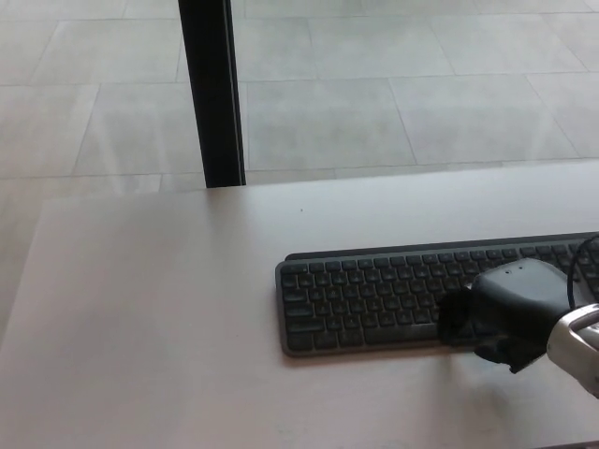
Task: The robot uses its right fingers to click on the space key of the black keyboard placed on the center of the white desk.
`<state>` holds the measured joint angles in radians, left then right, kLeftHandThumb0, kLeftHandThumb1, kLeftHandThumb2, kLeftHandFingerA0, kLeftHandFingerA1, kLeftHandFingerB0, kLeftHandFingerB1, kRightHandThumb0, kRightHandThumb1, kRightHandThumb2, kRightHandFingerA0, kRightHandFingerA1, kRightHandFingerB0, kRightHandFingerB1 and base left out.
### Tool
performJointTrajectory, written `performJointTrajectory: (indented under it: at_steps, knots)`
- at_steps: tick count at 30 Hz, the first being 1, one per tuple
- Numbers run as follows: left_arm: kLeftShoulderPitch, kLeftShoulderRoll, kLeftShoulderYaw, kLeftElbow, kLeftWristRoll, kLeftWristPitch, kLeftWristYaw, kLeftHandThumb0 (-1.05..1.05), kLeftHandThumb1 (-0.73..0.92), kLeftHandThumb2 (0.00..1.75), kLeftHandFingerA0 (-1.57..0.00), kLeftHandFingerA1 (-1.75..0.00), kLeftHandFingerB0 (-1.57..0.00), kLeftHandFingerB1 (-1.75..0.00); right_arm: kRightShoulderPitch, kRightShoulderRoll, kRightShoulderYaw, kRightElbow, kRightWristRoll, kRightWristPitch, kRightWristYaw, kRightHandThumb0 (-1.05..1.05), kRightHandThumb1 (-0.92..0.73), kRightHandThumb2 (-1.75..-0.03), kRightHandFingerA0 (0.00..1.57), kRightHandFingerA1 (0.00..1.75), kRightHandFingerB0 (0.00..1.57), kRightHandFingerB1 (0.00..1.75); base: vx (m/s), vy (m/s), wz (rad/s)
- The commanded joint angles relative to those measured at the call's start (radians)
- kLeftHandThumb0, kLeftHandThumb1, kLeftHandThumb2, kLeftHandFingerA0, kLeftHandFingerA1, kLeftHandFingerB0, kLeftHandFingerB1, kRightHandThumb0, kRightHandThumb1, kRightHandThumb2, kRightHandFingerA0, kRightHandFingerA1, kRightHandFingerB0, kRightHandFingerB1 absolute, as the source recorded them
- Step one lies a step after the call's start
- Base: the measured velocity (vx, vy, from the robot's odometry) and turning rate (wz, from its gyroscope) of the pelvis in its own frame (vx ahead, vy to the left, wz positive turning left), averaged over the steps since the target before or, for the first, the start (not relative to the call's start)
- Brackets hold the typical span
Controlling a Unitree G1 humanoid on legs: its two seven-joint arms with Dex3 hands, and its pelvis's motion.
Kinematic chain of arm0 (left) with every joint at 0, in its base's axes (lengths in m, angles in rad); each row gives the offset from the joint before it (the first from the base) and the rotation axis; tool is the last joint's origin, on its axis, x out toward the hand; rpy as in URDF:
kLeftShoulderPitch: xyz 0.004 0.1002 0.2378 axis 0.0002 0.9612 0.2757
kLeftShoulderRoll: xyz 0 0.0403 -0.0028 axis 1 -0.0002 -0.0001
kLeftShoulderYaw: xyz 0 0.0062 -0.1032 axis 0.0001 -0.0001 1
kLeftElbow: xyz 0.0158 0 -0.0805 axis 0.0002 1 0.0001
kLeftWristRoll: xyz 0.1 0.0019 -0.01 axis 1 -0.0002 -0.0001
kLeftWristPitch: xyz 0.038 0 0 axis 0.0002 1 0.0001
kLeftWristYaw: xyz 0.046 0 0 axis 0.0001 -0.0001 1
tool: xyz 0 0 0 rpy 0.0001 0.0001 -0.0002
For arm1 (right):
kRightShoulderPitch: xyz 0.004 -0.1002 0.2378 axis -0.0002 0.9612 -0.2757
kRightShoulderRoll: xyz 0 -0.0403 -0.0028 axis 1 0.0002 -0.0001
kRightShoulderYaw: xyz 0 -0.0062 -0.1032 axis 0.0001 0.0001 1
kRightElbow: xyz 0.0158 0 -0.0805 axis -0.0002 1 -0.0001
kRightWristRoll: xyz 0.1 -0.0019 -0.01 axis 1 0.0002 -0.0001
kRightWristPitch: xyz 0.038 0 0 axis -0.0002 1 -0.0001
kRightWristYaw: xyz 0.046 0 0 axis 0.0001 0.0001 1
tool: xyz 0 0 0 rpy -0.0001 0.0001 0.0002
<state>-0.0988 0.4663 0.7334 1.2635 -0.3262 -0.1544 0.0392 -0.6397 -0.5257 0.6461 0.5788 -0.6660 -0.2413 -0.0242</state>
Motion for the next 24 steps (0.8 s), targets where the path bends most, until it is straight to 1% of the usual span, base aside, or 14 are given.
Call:
performJointTrajectory:
  at_steps: [1,3,4,5,7,8,9,12,14,15,17,19,23,24]
  knots:
    - [0.008,0.015,-0.002,0.004,-0.021,-0.024,0.015,-0.43,0.5,0.55,-0.77,-0.69,-0.71,-0.54,-0.016,0.005,-0.035,-0.014,-0.023,-0.044,0.012,-0.2,-0.57,-0.71,0.77,1.39,0.7,0.57,0.0,0.0,0.0]
    - [0.01,0.015,-0.002,0.004,-0.024,-0.03,0.002,-0.43,0.51,0.55,-0.75,-0.67,-0.72,-0.54,-0.022,0.01,-0.043,-0.006,-0.031,-0.056,0.001,-0.18,-0.56,-0.72,0.79,1.33,0.75,0.55,0.0,0.0,0.0]
    - [0.012,0.015,-0.004,0.004,-0.023,-0.033,-0.004,-0.43,0.51,0.56,-0.75,-0.66,-0.73,-0.54,-0.028,0.01,-0.044,-0.001,-0.044,-0.069,-0.02,-0.18,-0.55,-0.7,0.79,1.43,0.75,0.57,0.0,0.0,0.0]
    - [0.012,0.016,-0.007,0.005,-0.021,-0.03,-0.005,-0.43,0.52,0.56,-0.74,-0.66,-0.73,-0.53,-0.031,0.01,-0.048,-0.002,-0.046,-0.067,-0.014,-0.19,-0.57,-0.68,0.8,1.29,0.73,0.57,0.0,0.0,0.0]
    - [0.013,0.015,-0.007,0.003,-0.024,-0.036,-0.012,-0.44,0.52,0.56,-0.74,-0.67,-0.72,-0.54,-0.035,0.011,-0.052,0.004,-0.051,-0.071,-0.011,-0.17,-0.56,-0.69,0.81,1.26,0.74,0.57,0.0,0.0,0.0]
    - [0.01,0.015,-0.007,0.003,-0.024,-0.031,0.002,-0.44,0.5,0.55,-0.77,-0.7,-0.73,-0.54,-0.04,0.014,-0.053,0.027,-0.053,-0.081,-0.021,-0.17,-0.55,-0.69,0.81,1.42,0.73,0.58,0.0,0.0,0.0]
    - [0.01,0.015,-0.006,0.004,-0.027,-0.031,0.0,-0.44,0.5,0.55,-0.77,-0.69,-0.72,-0.53,-0.045,0.019,-0.049,0.042,-0.063,-0.075,-0.021,-0.2,-0.57,-0.67,0.77,1.47,0.74,0.56,0.0,0.0,0.0]
    - [0.013,0.012,-0.012,-0.002,-0.025,-0.04,0.004,-0.44,0.51,0.55,-0.77,-0.72,-0.71,-0.54,-0.05,0.027,-0.052,0.073,-0.07,-0.083,-0.034,-0.19,-0.56,-0.66,0.78,1.47,0.77,0.57,0.0,0.0,0.0]
    - [0.016,0.012,-0.015,-0.002,-0.024,-0.042,-0.003,-0.46,0.51,0.56,-0.75,-0.67,-0.7,-0.54,-0.05,0.034,-0.055,0.086,-0.069,-0.076,-0.028,-0.19,-0.56,-0.66,0.78,1.5,0.76,0.57,0.0,0.0,0.0]
    - [0.019,0.014,-0.02,0.002,-0.019,-0.044,-0.006,-0.46,0.51,0.56,-0.74,-0.68,-0.7,-0.53,-0.048,0.037,-0.056,0.088,-0.072,-0.071,-0.024,-0.19,-0.56,-0.65,0.79,1.45,0.76,0.58,0.0,0.0,0.0]
    - [0.016,0.015,-0.017,0.005,-0.025,-0.034,0.0,-0.44,0.51,0.55,-0.76,-0.7,-0.7,-0.53,-0.049,0.037,-0.051,0.085,-0.087,-0.058,-0.01,-0.2,-0.58,-0.66,0.8,1.48,0.75,0.58,0.0,0.0,0.0]
    - [0.016,0.014,-0.016,0.005,-0.026,-0.038,-0.001,-0.44,0.51,0.55,-0.79,-0.7,-0.73,-0.54,-0.051,0.042,-0.05,0.09,-0.088,-0.048,0.015,-0.18,-0.59,-0.63,0.8,1.58,0.73,0.55,0.0,0.0,0.0]
    - [0.018,0.014,-0.02,0.004,-0.024,-0.044,-0.007,-0.45,0.51,0.55,-0.8,-0.71,-0.73,-0.53,-0.044,0.049,-0.056,0.084,-0.093,-0.045,0.017,-0.2,-0.58,-0.66,0.79,1.53,0.76,0.55,0.0,0.0,0.0]
    - [0.017,0.015,-0.02,0.004,-0.025,-0.041,-0.004,-0.45,0.51,0.55,-0.8,-0.73,-0.73,-0.54,-0.042,0.052,-0.054,0.086,-0.096,-0.046,0.014,-0.21,-0.59,-0.64,0.77,1.48,0.75,0.57,0.0,0.0,0.0]
